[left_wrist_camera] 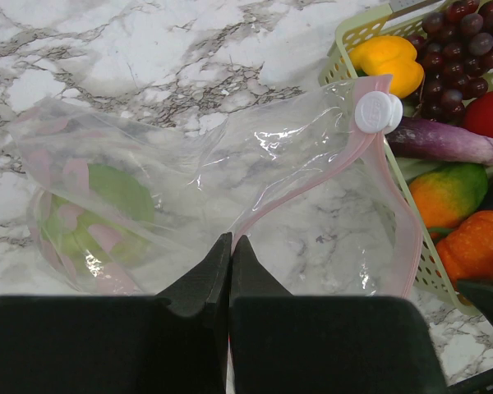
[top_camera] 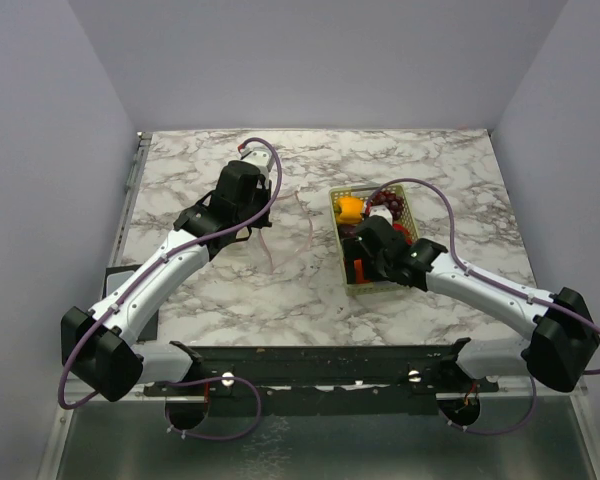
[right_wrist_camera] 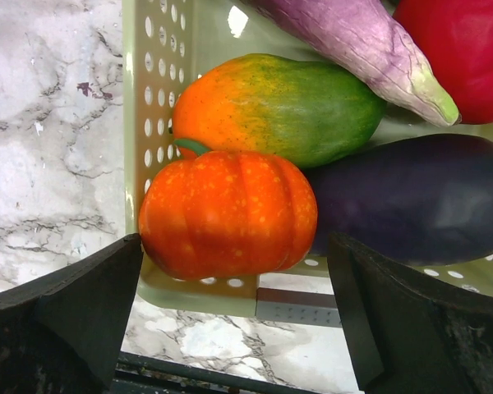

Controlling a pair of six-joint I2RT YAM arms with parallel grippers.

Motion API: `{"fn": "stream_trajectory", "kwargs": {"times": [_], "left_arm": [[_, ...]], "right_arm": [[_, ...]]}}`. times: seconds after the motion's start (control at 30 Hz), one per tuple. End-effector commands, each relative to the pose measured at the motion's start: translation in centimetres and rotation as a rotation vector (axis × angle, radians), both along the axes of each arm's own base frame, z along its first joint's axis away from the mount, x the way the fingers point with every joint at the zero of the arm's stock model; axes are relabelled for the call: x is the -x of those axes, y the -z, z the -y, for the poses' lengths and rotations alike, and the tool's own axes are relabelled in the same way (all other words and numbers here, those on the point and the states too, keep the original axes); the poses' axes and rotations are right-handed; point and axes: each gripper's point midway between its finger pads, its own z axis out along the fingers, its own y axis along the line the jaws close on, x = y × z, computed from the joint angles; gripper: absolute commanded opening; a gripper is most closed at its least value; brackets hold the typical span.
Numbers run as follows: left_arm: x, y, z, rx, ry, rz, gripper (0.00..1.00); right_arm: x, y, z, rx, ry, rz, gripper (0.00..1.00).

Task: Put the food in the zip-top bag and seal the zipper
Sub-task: Pick up the fake vegetable from the bin.

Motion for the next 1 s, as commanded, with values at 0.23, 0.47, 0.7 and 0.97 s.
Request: {"fn": "stream_trajectory", "kwargs": {"times": [0.23, 0.47, 0.7, 0.97], "left_arm": [[0.0, -0.5, -0.3, 0.013, -0.012, 0.019, 0.0], [0.0, -0.4, -0.3, 0.013, -0.013, 0.017, 0.0], [0.0, -0.3, -0.3, 0.011, -0.013, 0.015, 0.0], [0.0, -0.3, -0.3, 0.01, -0.014, 0.014, 0.0]], "right_arm": [[-0.5, 1.4, -0.3, -0.024, 0.005, -0.014, 0.93], [-0.6, 0.5, 0.2, -0.028, 0.022, 0.016, 0.74], [-1.0, -1.9, 1.0, -0.026, 0.041, 0.076, 0.59], [-1.9, -6.5, -0.2, -0.102, -0.001, 0.16, 0.57]]}}
